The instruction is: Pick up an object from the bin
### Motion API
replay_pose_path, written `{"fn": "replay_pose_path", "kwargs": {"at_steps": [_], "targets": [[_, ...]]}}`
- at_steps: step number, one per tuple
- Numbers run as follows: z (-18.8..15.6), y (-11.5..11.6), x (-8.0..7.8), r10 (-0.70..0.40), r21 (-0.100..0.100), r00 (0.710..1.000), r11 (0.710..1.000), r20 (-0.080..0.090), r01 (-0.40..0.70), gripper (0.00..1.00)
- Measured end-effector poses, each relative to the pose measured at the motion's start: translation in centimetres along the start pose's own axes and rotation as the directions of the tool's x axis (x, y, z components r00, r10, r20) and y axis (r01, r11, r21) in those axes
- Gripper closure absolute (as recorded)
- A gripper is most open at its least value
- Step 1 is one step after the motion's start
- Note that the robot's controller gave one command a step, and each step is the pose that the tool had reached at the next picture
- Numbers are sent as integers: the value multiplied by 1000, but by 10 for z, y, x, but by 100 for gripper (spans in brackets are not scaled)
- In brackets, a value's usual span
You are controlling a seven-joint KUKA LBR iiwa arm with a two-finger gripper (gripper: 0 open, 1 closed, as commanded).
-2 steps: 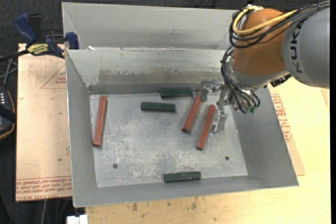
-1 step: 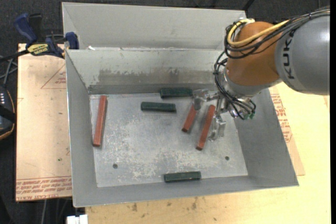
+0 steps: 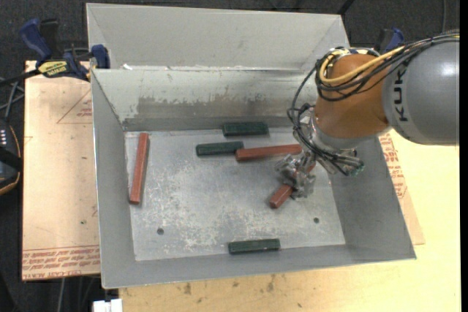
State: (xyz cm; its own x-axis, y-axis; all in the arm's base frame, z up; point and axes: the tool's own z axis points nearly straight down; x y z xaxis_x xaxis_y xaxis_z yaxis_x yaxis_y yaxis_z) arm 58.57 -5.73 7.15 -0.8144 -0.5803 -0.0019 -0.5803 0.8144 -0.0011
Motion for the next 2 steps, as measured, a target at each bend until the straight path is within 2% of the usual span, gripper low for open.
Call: {"fn": "replay_pose_path", "kwargs": {"at_steps": [1, 2], "targets": [[0, 0, 0, 0, 0, 1000, 1000, 0, 0, 100], [-155, -2, -6, -39, 1, 999, 999, 3, 39, 100]]}}
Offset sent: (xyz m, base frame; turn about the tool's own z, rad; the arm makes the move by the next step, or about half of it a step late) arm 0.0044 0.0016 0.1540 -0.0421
